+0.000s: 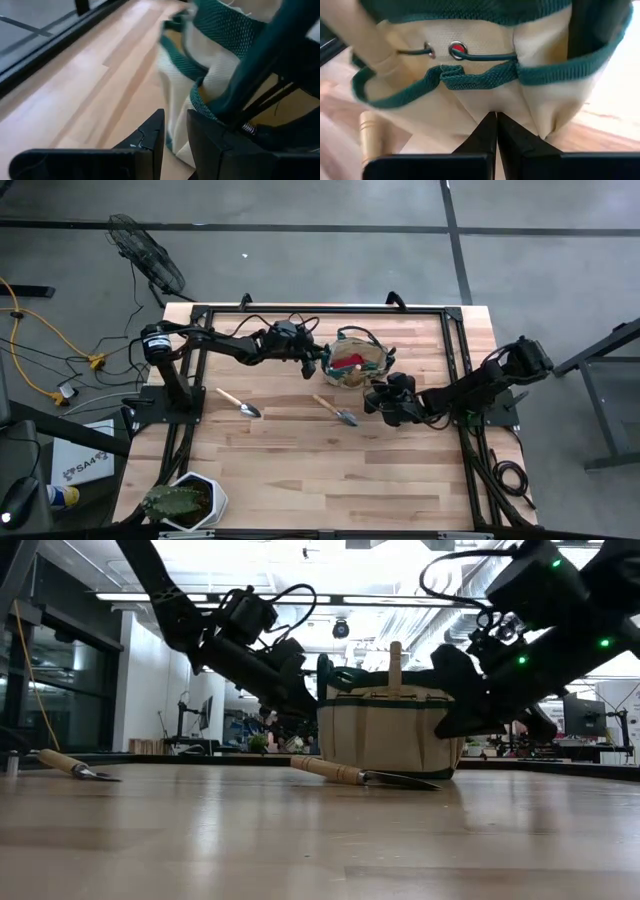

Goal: Pick & Place Garden tools in Gardening bag
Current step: Adjust the gardening bag

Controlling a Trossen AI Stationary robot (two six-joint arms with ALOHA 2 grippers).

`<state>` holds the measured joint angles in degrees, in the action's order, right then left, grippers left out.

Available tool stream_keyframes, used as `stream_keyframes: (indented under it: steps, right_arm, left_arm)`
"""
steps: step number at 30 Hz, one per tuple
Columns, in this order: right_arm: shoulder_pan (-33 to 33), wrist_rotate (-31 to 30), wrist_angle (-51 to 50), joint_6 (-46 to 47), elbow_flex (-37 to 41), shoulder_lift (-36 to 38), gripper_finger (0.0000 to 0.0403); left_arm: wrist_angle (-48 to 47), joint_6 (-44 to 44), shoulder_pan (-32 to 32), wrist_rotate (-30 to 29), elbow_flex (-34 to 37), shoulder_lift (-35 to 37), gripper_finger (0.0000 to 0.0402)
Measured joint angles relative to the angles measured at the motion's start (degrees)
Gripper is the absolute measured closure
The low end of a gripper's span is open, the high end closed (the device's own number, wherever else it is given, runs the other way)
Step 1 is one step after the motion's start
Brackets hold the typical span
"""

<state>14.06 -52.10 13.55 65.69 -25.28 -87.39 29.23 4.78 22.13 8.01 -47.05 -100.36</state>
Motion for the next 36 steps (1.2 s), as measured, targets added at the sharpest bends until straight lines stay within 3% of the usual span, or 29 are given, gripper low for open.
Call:
stream_keyframes:
  steps: [9,17,23,29,36]
  right_arm:
    - [-3.57,1.14,-0.04,-1.59,0.0,0.0,0.0399]
    - [-7.62,3.49,0.0,-5.66,0.0,0.0,0.0398]
    - [-10.86,5.33,0.71,-10.11,0.0,0.0,0.0398]
    - [-14.32,11.39,2.12,-15.69,-0.02,0.2,0.0398]
    - [-13.36,11.76,-4.39,-15.29,-0.02,4.77,0.0398]
  left_arm:
    - [-4.65,0.02,-0.48,9.16,-0.04,0.0,0.032]
    - [-5.92,0.0,-5.57,9.83,-0.04,-0.04,0.032]
    - [-5.43,0.11,-10.2,7.68,-0.04,-0.04,0.032]
    - [-4.92,1.03,-14.16,3.51,-0.04,-0.04,0.032]
    - [-8.2,1.61,-15.0,-1.51,-0.04,-0.04,0.032]
